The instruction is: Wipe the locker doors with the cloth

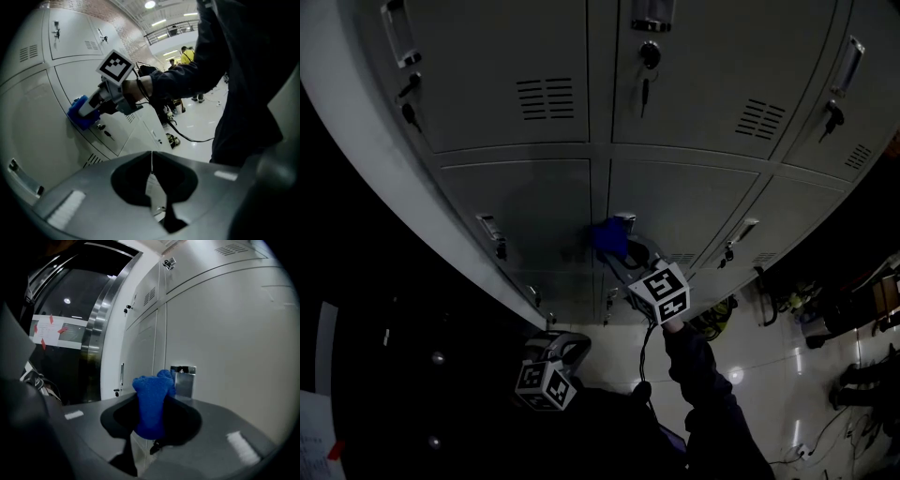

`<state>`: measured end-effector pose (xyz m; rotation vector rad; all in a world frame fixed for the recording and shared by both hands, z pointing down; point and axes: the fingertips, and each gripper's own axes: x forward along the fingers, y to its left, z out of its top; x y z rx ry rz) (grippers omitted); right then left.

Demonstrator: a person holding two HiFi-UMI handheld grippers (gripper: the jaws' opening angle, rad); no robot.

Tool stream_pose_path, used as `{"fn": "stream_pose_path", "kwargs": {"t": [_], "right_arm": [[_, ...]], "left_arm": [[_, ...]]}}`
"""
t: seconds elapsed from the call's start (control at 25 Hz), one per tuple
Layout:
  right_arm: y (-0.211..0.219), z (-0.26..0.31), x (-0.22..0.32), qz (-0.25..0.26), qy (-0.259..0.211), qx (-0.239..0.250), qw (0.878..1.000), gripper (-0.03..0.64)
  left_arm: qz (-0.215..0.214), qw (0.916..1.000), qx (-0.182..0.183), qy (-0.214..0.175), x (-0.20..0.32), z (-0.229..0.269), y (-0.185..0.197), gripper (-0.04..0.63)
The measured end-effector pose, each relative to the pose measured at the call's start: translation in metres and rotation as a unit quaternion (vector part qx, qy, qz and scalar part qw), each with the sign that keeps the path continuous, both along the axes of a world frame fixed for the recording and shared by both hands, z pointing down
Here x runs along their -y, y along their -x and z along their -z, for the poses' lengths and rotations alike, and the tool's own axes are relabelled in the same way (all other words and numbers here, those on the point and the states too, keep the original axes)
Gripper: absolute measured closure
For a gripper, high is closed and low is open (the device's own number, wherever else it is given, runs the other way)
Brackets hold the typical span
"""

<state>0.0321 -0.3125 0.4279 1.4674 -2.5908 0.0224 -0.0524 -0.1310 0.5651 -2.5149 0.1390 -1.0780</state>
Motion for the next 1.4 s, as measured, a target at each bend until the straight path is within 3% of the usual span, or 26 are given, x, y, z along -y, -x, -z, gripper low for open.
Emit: {"fn": "stream_pose_path", "kwargs": {"t": [0.24,0.72,0.96,1.16,1.4], "right_arm": [[-0.041,-0.004,-0.011,-0.017,0.007,-0.01,1.0,0.502],[-0.193,-0.018,-0.058,-0.073,0.028,-0.009,0.997,0.502],[-0.244,-0.029,-0.073,-0.087,0.04,-0.02,0.995,0.502],[-0.243,-0.03,-0.078,-0.083,0.037,-0.018,0.996,0.5],[-0.194,-0.028,-0.077,-0.046,0.035,-0.011,0.998,0.5]], "left_arm": [[-0.011,0.9999,-0.002,-0.001,-0.007,0.001,-0.031,0.592],[-0.036,0.9993,-0.011,0.003,-0.055,0.006,-0.148,0.592],[-0.04,0.999,-0.017,0.012,-0.082,0.008,-0.198,0.592],[-0.031,0.9992,-0.021,0.012,-0.084,0.009,-0.203,0.592],[-0.023,0.9995,-0.018,0.011,-0.075,0.011,-0.183,0.592]]}}
